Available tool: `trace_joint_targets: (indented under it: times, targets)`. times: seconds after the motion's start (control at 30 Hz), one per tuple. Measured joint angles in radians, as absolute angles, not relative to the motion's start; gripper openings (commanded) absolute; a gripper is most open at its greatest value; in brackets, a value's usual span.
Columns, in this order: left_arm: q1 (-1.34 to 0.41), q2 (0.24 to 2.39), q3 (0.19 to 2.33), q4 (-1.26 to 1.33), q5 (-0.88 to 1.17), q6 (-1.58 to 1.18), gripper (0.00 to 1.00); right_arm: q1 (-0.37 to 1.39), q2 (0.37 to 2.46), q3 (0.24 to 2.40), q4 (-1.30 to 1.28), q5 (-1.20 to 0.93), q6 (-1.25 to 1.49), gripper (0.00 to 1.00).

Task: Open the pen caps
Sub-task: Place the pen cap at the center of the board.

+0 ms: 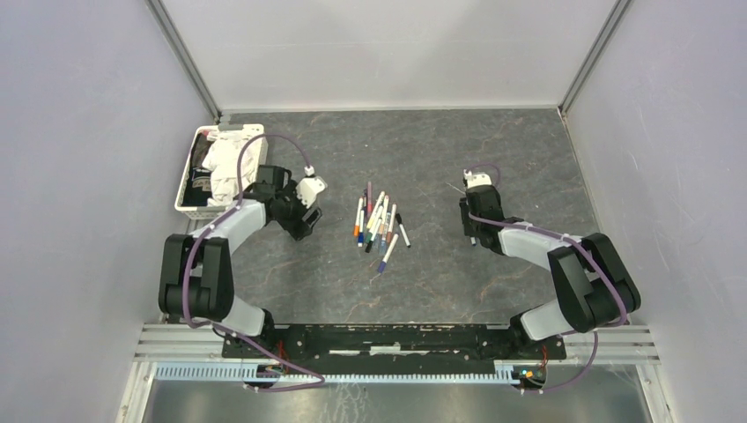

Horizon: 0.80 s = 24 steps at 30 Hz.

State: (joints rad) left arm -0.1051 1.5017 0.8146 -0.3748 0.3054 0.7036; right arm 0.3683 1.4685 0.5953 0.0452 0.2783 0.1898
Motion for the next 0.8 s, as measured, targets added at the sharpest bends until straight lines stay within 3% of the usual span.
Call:
trace_joint_targets:
  times: [0.17, 0.23, 0.47, 0.63, 0.8]
  targets:
    - [-0.096, 1.474, 0.926, -0.476, 0.372, 0.681, 0.92, 0.358, 1.467, 0.595, 0.048, 0.252, 0.195, 0.41]
    - [-0.091, 1.456, 0.974, -0.51, 0.402, 0.67, 1.0, 0.357, 1.463, 0.596, 0.043, 0.239, 0.197, 0.46]
    - [-0.067, 1.393, 1.096, -0.628, 0.491, 0.632, 1.0, 0.375, 1.397, 0.638, -0.021, 0.181, 0.2, 0.49]
    - [-0.042, 1.38, 1.13, -0.698, 0.529, 0.603, 1.0, 0.513, 1.382, 0.764, -0.061, 0.183, 0.223, 0.47]
    - [0.003, 1.364, 1.133, -0.748, 0.538, 0.59, 1.0, 0.732, 1.414, 0.838, -0.069, 0.163, 0.282, 0.39]
